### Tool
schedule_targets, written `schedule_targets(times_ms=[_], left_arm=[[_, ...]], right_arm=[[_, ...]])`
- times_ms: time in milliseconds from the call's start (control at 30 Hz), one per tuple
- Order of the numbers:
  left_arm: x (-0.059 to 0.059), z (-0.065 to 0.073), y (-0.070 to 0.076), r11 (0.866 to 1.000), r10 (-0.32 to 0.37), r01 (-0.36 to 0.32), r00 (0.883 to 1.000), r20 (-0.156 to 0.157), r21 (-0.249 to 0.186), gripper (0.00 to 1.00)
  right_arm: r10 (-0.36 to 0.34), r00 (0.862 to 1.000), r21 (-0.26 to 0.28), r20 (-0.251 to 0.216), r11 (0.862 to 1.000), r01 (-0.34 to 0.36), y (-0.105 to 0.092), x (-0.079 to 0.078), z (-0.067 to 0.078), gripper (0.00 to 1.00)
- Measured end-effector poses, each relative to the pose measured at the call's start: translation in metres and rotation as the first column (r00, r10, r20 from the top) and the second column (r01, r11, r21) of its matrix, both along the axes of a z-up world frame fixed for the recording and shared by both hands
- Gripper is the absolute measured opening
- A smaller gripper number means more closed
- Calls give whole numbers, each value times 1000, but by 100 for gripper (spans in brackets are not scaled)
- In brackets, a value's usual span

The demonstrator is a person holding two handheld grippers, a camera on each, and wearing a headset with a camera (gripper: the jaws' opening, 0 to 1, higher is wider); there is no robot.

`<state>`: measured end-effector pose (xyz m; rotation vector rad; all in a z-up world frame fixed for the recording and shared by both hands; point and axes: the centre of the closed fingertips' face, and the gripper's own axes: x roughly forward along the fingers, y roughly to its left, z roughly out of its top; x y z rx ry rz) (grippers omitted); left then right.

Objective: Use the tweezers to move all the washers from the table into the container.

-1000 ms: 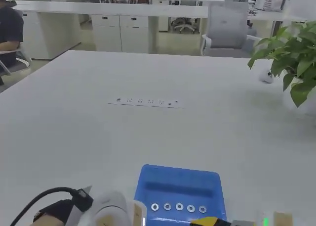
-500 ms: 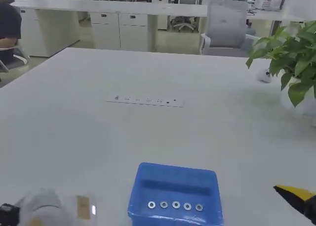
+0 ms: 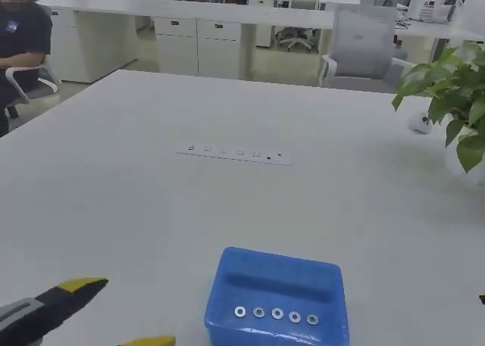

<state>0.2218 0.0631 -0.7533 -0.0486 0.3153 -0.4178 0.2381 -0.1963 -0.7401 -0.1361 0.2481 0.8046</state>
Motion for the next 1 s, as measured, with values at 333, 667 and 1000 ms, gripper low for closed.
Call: schedule_targets(times_ms=[333,667,1000], left_arm=[[1,0,6,994,104,-103,994,44,-17,99],[-1,-14,-5,992,9,-12,1000,18,126,94],[-1,-21,1,987,3,-3,1000,-2,159,92]], right_arm=[[-92,996,-77,-16,993,91,-17,8,-12,99],[-76,997,-111,4,991,76,-14,6,-18,99],[-109,993,-151,-41,983,102,-30,11,-36,99]])
